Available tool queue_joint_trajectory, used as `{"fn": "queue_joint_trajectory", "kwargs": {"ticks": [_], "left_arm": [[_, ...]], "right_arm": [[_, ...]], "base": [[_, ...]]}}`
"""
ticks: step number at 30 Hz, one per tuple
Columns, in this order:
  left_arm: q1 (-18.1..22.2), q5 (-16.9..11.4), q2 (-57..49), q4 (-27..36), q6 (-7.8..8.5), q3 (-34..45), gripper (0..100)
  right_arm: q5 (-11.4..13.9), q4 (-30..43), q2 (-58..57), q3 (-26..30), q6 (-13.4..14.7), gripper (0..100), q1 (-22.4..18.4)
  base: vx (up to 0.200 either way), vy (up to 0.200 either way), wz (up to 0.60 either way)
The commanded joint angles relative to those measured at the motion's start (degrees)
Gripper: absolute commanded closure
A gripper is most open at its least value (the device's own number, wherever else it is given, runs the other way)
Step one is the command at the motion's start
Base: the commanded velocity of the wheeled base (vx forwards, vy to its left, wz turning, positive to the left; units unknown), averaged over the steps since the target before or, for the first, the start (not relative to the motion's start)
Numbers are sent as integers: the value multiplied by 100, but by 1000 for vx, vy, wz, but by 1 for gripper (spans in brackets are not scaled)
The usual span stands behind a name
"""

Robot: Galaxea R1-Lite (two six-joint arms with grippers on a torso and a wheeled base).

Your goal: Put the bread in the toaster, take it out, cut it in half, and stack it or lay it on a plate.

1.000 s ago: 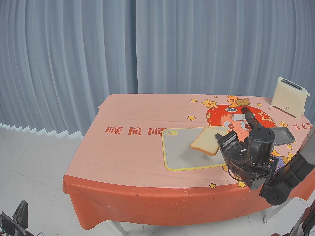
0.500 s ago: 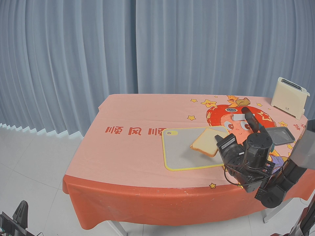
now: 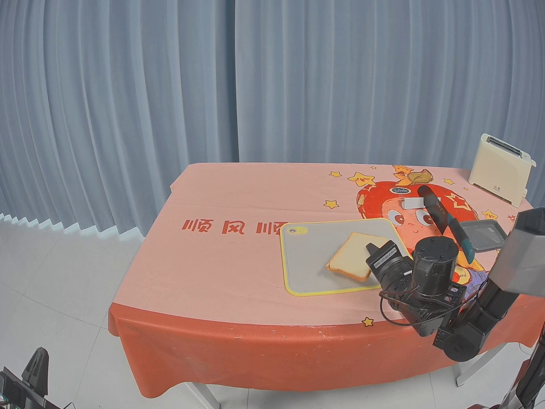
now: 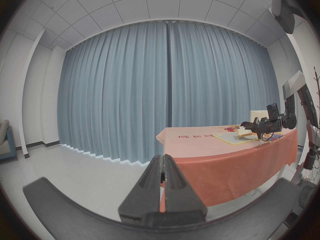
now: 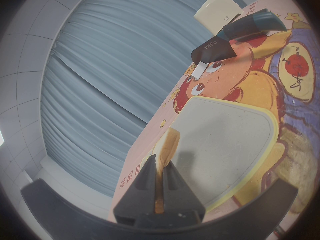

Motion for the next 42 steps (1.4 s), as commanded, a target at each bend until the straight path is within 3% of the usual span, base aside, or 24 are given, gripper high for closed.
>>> {"fn": "queue_joint_trajectory", "kwargs": {"ticks": [1, 6, 13, 14, 22, 34, 42], "left_arm": [[2, 0, -93, 0, 1, 101, 100], [2, 0, -93, 0, 1, 101, 100], [2, 0, -93, 0, 1, 101, 100], [2, 0, -93, -9, 1, 101, 100], [2, 0, -93, 0, 1, 101, 100], [2, 0, -93, -9, 1, 101, 100], [2, 0, -93, 0, 1, 101, 100]], "right_arm": [[8, 31, 124, -87, -16, 100, -12], [8, 207, 88, -429, -367, 100, -47], [0, 1007, 80, -1001, -402, 100, -65], [-9, 1042, 106, -1071, -402, 0, -73], [-53, 1358, 115, -992, -385, 0, -135], [-18, 3169, -1010, -1168, -411, 0, -30], [281, 4716, -1458, -1563, -587, 0, -12]], "base": [[0, 0, 0], [0, 0, 0], [0, 0, 0], [0, 0, 0], [0, 0, 0], [0, 0, 0], [0, 0, 0]]}}
